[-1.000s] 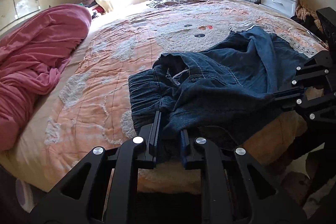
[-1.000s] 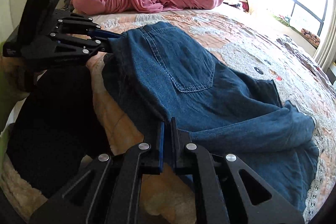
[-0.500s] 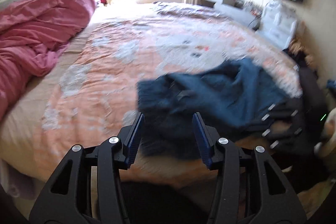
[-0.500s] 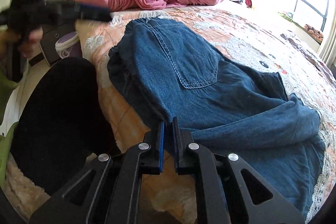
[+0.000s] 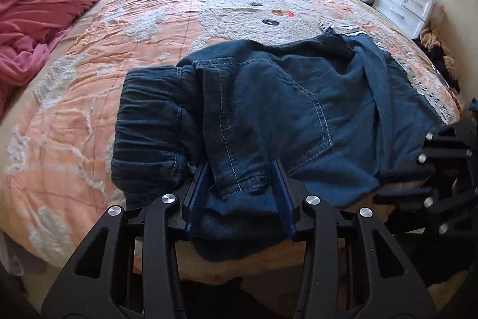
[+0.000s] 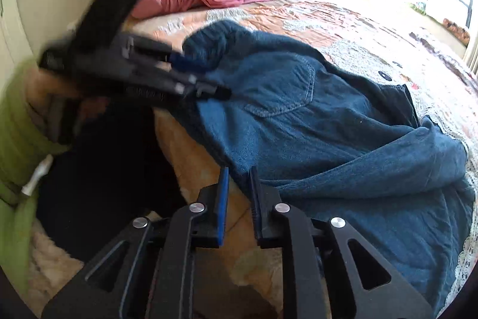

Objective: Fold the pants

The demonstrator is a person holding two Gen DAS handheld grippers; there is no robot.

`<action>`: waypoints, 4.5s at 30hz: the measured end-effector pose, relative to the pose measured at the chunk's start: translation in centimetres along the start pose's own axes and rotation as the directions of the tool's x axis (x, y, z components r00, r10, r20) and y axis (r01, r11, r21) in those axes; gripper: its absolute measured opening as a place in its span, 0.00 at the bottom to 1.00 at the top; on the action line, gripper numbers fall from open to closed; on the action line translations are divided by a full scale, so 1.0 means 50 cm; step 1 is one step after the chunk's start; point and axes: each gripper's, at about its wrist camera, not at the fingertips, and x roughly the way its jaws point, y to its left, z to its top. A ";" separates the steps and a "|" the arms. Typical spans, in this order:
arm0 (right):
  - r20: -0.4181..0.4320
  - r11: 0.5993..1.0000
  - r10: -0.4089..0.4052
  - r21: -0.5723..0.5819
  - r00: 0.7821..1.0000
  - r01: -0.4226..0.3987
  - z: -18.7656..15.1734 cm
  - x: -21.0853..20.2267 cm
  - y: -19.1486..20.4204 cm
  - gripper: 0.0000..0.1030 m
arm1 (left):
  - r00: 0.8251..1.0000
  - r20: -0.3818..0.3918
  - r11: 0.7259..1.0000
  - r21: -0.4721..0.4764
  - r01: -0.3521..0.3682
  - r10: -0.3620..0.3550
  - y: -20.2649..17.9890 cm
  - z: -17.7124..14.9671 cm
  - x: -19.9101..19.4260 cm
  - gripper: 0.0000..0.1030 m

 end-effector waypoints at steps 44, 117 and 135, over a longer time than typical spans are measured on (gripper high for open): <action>0.137 0.777 -0.378 0.585 0.916 0.234 -0.042 -0.208 -0.313 0.68 | 0.976 0.134 0.982 0.111 0.155 -0.169 -0.217 0.118 -0.060 0.63; 0.027 0.352 -0.414 0.927 0.910 0.132 -0.314 -0.362 -0.388 0.07 | 0.897 -0.037 0.850 0.303 0.430 -0.441 -0.292 0.098 0.091 0.04; -0.086 0.317 -0.403 0.921 0.911 0.227 -0.375 -0.356 -0.341 0.13 | 0.911 -0.096 0.820 0.406 0.404 -0.401 -0.323 0.058 0.089 0.04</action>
